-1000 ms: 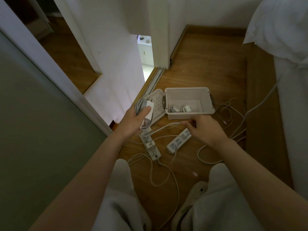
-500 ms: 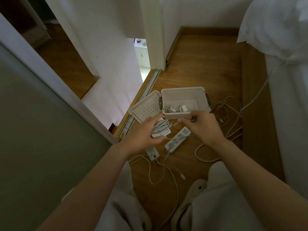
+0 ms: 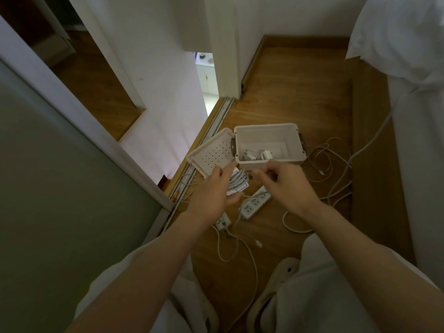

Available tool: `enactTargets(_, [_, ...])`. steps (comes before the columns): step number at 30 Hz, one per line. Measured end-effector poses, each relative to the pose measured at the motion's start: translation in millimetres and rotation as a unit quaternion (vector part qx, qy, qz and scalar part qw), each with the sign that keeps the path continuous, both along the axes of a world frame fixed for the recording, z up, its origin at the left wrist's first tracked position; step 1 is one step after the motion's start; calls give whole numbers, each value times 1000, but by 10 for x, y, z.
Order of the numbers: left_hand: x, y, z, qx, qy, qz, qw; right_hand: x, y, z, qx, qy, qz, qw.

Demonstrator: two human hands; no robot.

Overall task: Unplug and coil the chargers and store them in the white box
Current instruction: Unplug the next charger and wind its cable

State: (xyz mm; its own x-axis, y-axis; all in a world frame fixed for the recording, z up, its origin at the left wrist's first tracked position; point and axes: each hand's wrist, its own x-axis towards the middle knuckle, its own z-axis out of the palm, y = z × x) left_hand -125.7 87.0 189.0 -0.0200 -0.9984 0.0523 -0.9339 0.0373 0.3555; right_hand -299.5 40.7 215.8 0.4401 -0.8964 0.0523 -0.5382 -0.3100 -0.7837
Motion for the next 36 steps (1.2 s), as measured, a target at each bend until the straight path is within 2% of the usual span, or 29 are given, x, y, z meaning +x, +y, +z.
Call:
enactTargets(4, [-9, -2, -91, 18, 57, 92, 994, 123, 164, -46, 78, -5, 95, 992])
enactTargets(7, [-38, -52, -131, 45, 197, 178, 963, 222, 270, -119, 84, 28, 150, 985])
enactTargets(10, [-44, -108, -151, 107, 352, 221, 903, 291, 325, -180, 75, 30, 168, 982])
enactTargets(12, [-42, -108, -97, 164, 447, 232, 848, 301, 314, -186, 83, 39, 167, 982])
enactTargets(15, [-34, -120, -9, 212, 529, 230, 789, 303, 311, -176, 82, 15, 165, 983])
enactTargets(20, [-89, -90, 221, 203, 665, 213, 686, 289, 278, -209, 49, 1, 148, 988])
enactTargets(21, [-94, -86, 256, 202, 678, 209, 675, 287, 276, -213, 46, 0, 148, 988])
enactTargets(23, [-104, -78, 273, 210, 672, 202, 680, 280, 286, -206, 24, 3, 158, 987])
enactTargets(26, [-134, -68, 208, 230, 591, 202, 746, 274, 310, -202, -25, 42, 180, 982])
enactTargets(29, [-183, -56, 175, 175, 555, 235, 779, 283, 330, -226, -53, 104, 189, 975])
enactTargets(31, [-180, -80, 172, 124, 538, 267, 790, 301, 370, -229, -53, 111, 195, 973])
enactTargets(33, [-163, -98, 232, 81, 550, 286, 780, 313, 412, -225, -11, 86, 199, 976])
enactTargets(36, [-100, -131, 357, 59, 642, 293, 706, 345, 448, -238, 75, 41, 217, 972])
